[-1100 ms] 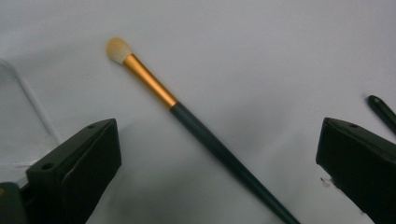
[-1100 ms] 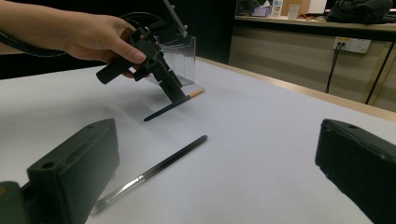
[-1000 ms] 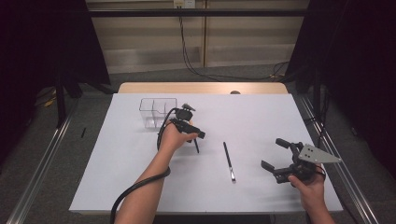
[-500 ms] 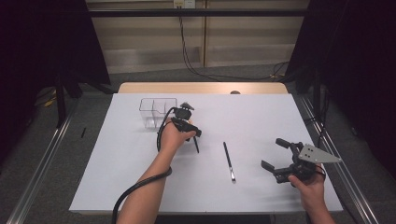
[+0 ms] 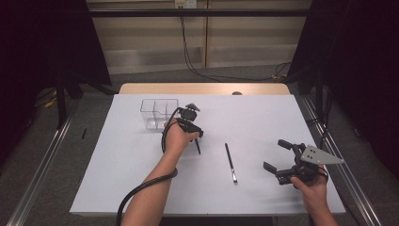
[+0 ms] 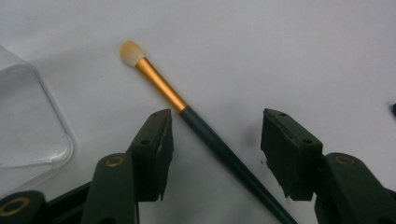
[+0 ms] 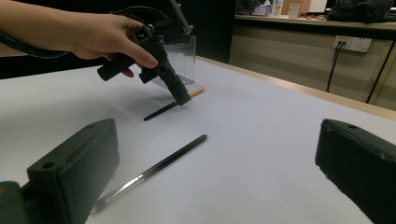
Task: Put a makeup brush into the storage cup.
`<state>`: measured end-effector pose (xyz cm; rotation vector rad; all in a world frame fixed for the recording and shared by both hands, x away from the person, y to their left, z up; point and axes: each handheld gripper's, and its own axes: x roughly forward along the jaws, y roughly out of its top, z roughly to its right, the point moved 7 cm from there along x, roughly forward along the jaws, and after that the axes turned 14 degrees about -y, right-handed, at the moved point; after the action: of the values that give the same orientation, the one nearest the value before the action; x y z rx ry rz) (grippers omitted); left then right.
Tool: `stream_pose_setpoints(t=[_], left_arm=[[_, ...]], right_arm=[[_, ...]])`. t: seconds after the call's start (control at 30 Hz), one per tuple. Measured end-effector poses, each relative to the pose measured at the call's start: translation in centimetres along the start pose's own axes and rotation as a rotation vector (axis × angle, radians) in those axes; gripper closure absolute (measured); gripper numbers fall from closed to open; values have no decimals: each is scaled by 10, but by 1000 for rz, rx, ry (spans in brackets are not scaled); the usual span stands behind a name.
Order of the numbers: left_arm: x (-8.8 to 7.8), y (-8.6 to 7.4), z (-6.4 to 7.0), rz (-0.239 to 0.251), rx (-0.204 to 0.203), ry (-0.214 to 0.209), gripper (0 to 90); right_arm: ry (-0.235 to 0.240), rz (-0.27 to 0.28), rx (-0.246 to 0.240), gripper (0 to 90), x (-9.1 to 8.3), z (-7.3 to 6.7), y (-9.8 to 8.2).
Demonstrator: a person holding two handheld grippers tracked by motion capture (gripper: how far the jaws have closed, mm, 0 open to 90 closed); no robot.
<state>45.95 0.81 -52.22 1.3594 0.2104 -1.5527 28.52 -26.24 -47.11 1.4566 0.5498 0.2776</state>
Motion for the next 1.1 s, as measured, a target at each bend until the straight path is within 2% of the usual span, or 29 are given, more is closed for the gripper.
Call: stream_pose_setpoints(t=[0.1, 0.27, 0.47, 0.67, 0.73, 0.87, 1.1], left_arm=[[-1, 0, -1, -15, 16, 18, 509], [-3, -2, -2, -25, 17, 26, 648], [-3, -2, -2, -64, 37, 56, 709], [-5, -4, -2, -84, 18, 46, 805], [-6, -5, -2, -97, 26, 39, 829], [-6, -5, 0, -134, 37, 38, 832], [-4, -3, 0, -151, 36, 40, 822]], right_arm=[[-2, 0, -2, 0, 0, 0, 0], [-3, -3, 0, 0, 0, 1, -1], [-2, -3, -6, 0, 1, 0, 0], [-4, -2, -1, 0, 0, 1, 0], [-6, -3, 0, 0, 0, 1, -1], [-6, -2, 1, 0, 1, 1, -1], [-4, -5, -3, 0, 2, 0, -1]])
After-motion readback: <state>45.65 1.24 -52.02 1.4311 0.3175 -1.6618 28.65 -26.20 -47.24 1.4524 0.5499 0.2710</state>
